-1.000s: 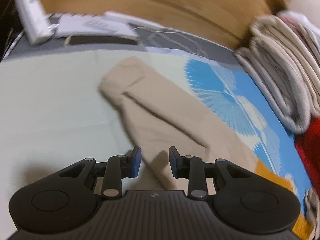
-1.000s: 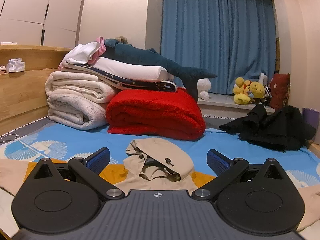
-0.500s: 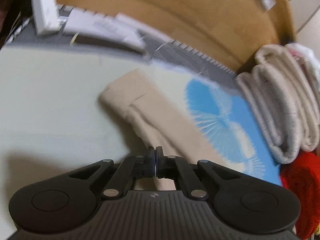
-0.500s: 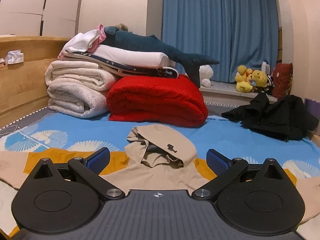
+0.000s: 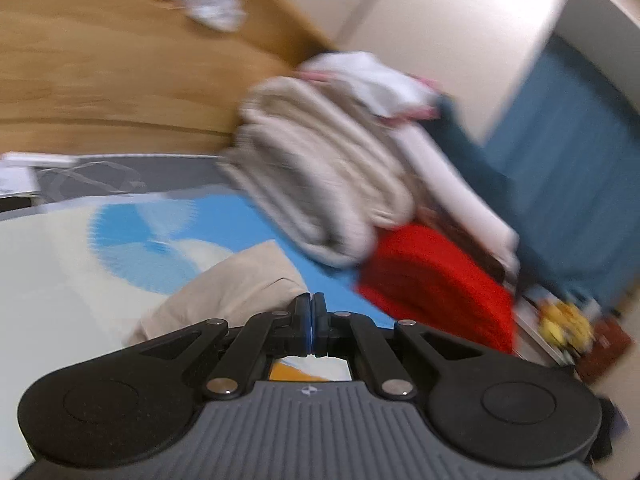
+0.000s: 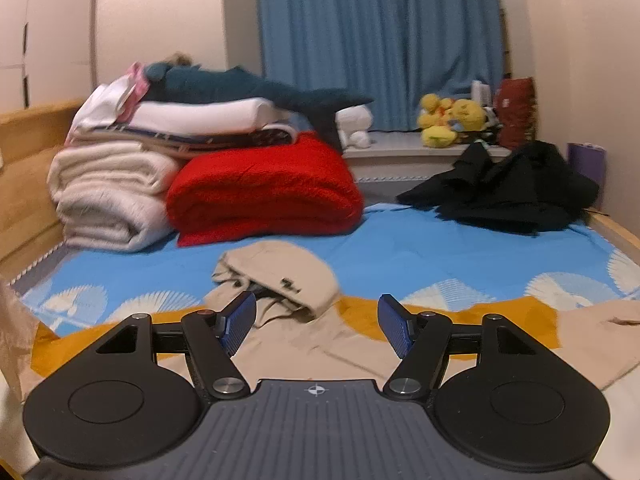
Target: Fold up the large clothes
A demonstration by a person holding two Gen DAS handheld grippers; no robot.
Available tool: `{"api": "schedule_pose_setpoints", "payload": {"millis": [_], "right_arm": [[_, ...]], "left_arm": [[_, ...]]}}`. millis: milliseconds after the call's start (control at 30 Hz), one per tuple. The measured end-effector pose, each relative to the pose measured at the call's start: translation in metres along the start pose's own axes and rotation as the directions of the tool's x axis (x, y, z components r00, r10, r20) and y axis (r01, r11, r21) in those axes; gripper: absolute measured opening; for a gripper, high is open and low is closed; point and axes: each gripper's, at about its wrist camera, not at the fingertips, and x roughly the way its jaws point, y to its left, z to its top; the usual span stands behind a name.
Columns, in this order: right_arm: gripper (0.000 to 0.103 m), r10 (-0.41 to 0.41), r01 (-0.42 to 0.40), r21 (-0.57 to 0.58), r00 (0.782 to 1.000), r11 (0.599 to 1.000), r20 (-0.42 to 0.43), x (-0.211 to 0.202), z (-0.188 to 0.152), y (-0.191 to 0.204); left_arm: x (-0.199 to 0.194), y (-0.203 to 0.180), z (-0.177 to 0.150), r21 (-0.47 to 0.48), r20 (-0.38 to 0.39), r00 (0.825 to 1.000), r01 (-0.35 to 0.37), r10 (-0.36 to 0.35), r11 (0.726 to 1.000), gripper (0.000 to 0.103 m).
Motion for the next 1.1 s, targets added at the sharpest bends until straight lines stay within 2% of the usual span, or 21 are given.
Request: {"api": "schedule_pose_setpoints", "payload": {"millis": [67,100,133,167,200,233,267,300,333,367,400,500,567,633,700,833,900,1000,1100], "right_arm": [[0.069,-0.018,0.018,0.021,1.0,1.0,0.009,-0.008,0.002,-0.013],[0.069,-0.026,0.026,0.036,1.0,0.999,0.009,-0.01,0.002,-0.019],[0.069,-0.033,0.032,0.054,0.999,0.998,0.007,-0.013,0.001,-0.026],[0.069,-0.04,0.039,0.069,0.999,0.997,0.005,-0.015,0.0,-0.032],[0.069,-0.049,0.049,0.082,0.999,0.995,0.0,-0.016,-0.001,-0.037],[0.069,-0.055,0.056,0.09,0.998,0.994,-0.004,-0.016,-0.001,-0.042],[0.068,-0.059,0.059,0.097,0.998,0.993,-0.008,-0.016,-0.001,-0.045],[0.068,-0.06,0.061,0.101,0.998,0.993,-0.009,-0.015,-0.001,-0.048],[0.067,-0.065,0.066,0.1,0.998,0.993,-0.012,-0.013,-0.002,-0.05],[0.064,-0.068,0.069,0.1,0.998,0.993,-0.015,-0.01,-0.002,-0.051],[0.061,-0.067,0.069,0.101,0.998,0.992,-0.019,-0.008,-0.002,-0.052],[0.048,-0.058,0.061,0.112,0.998,0.992,-0.033,0.001,-0.005,-0.055],[0.042,-0.057,0.062,0.124,0.997,0.99,-0.047,0.012,-0.008,-0.055],[0.041,-0.046,0.057,0.139,0.996,0.989,-0.077,0.025,-0.014,-0.053],[0.041,-0.033,0.049,0.153,0.994,0.987,-0.108,0.039,-0.023,-0.047],[0.042,0.037,-0.015,0.134,0.985,0.991,-0.167,0.065,-0.037,-0.024],[0.043,0.089,-0.07,0.092,0.97,0.993,-0.225,0.079,-0.047,-0.005],[0.051,0.174,-0.154,0.086,0.929,0.984,-0.327,0.101,-0.061,0.017],[0.053,0.245,-0.169,0.21,0.872,0.963,-0.424,0.123,-0.078,0.023]], "left_arm": [[-0.003,-0.049,-0.033,0.079,-0.026,0.996,0.086,-0.084,0.993,0.0],[-0.003,-0.076,-0.053,0.119,-0.059,0.989,0.143,-0.137,0.983,0.0],[-0.002,-0.097,-0.072,0.144,-0.096,0.979,0.191,-0.178,0.971,0.0],[0.0,-0.12,-0.092,0.171,-0.148,0.962,0.254,-0.23,0.952,0.0],[0.004,-0.143,-0.112,0.203,-0.214,0.934,0.33,-0.288,0.922,0.001],[0.011,-0.165,-0.134,0.229,-0.314,0.885,0.422,-0.344,0.877,0.002],[0.019,-0.182,-0.155,0.234,-0.427,0.822,0.502,-0.376,0.833,0.005],[0.024,-0.191,-0.168,0.231,-0.498,0.778,0.545,-0.383,0.806,0.009],[0.028,-0.196,-0.179,0.238,-0.549,0.747,0.57,-0.375,0.787,0.019],[0.031,-0.196,-0.183,0.256,-0.563,0.747,0.563,-0.352,0.786,0.024],[0.035,-0.191,-0.182,0.261,-0.56,0.761,0.538,-0.328,0.802,0.032],[0.057,-0.161,-0.167,0.192,-0.542,0.799,0.418,-0.259,0.888,0.032],[0.077,-0.144,-0.154,0.219,-0.514,0.844,0.303,-0.154,0.927,0.032],[0.092,-0.131,-0.146,0.285,-0.49,0.871,0.193,-0.03,0.939,0.032],[0.103,-0.119,-0.141,0.301,-0.482,0.875,0.125,0.038,0.945,0.032],[0.116,-0.098,-0.128,0.238,-0.497,0.867,0.096,0.037,0.966,0.032],[0.121,-0.095,-0.123,0.223,-0.497,0.867,0.099,0.026,0.97,0.032],[0.118,-0.099,-0.124,0.213,-0.494,0.869,0.097,0.022,0.972,0.032],[0.118,-0.1,-0.125,0.203,-0.5,0.866,0.089,0.026,0.975,0.032]]}}
